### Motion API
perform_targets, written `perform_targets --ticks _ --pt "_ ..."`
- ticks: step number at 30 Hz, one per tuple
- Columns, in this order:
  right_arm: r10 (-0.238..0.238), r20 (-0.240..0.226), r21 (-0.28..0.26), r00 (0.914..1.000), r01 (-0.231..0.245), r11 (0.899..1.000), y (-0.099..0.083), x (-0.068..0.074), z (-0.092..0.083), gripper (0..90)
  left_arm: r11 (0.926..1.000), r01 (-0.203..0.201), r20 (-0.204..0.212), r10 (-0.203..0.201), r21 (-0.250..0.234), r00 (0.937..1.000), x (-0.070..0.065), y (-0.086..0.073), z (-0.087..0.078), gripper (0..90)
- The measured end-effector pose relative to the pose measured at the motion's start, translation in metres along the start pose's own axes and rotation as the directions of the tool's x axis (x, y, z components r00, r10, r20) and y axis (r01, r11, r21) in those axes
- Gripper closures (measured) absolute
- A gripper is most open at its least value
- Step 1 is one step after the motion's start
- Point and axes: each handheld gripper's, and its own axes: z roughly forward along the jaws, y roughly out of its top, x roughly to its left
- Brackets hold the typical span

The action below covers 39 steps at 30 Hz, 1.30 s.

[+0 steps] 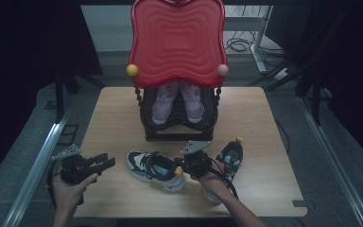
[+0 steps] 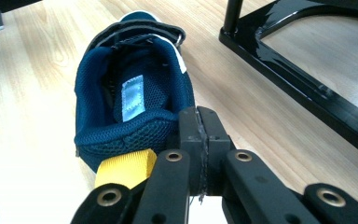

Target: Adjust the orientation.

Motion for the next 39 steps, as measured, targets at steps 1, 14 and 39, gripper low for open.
perform_targets --ticks 1,14,39 --pt "0.000 -0.001 -0.002 1.0000 0.000 1.000 0.000 0.001 0.000 90.0 1.0000 -0.001 -0.001 0.001 0.003 1.0000 0.000 0.000 0.000 49.4" --pt "-0.016 -0.053 -0.001 0.9984 0.016 1.000 -0.005 0.014 -0.001 90.0 1.0000 0.002 -0.015 -0.002 0.004 0.9999 0.002 0.000 -0.002 49.4" --pt "-0.026 -0.191 -0.003 0.9812 0.026 1.000 -0.016 0.040 0.008 90.0 1.0000 0.006 -0.020 -0.006 -0.008 0.9998 0.004 0.000 -0.007 49.4"
